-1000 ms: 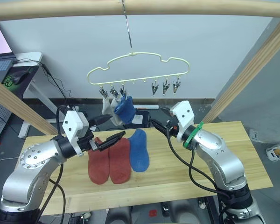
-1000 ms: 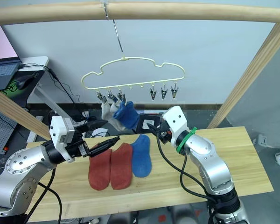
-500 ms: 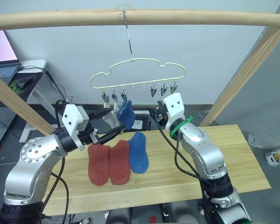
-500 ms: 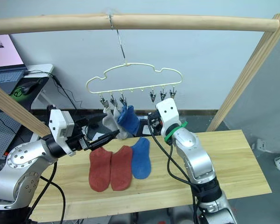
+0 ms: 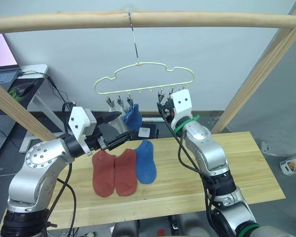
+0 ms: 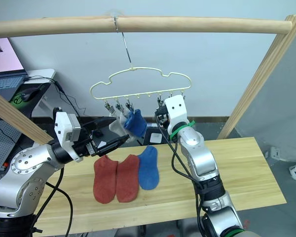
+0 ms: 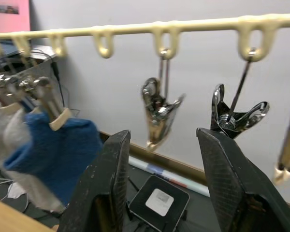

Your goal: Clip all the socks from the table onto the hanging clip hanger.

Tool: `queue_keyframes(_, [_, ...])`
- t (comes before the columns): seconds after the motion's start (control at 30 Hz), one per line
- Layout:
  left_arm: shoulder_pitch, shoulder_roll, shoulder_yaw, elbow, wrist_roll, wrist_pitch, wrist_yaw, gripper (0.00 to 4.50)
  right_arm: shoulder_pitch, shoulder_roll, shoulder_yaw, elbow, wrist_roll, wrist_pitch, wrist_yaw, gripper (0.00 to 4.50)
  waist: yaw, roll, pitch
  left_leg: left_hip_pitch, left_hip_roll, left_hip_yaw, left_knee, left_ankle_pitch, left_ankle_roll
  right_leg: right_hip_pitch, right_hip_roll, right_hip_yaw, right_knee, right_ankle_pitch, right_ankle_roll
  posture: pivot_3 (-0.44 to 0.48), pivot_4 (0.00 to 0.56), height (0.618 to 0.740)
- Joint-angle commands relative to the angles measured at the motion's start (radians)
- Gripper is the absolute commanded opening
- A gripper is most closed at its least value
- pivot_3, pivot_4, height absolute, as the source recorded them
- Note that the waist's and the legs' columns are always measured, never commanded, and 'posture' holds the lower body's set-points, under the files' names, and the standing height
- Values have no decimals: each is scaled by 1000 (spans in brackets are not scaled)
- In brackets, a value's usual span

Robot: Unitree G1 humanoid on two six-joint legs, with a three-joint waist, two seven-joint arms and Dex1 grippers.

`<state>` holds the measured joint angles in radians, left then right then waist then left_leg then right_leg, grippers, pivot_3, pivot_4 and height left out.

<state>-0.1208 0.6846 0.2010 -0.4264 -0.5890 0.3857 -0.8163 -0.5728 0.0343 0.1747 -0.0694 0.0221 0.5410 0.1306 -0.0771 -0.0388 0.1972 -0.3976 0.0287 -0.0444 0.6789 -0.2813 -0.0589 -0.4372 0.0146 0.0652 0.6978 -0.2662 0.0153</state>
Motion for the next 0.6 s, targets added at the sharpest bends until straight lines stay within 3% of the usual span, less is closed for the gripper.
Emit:
queue_keyframes(0.03, [-12, 0, 2, -17, -2, -1, 5, 3900, -39, 17, -18, 10, 4, -44, -9, 2270, -3, 0, 0, 0, 0, 0, 0, 0, 0, 0, 0, 0, 0, 0, 0, -44, 110, 740])
queue_keyframes(0.6, [-8, 5, 9, -33, -3, 21, 10, 3900, -104, 83, -30, 106, 24, -79, 4, 2270, -5, 0, -4, 0, 0, 0, 0, 0, 0, 0, 0, 0, 1, 0, 0, -30, 112, 740])
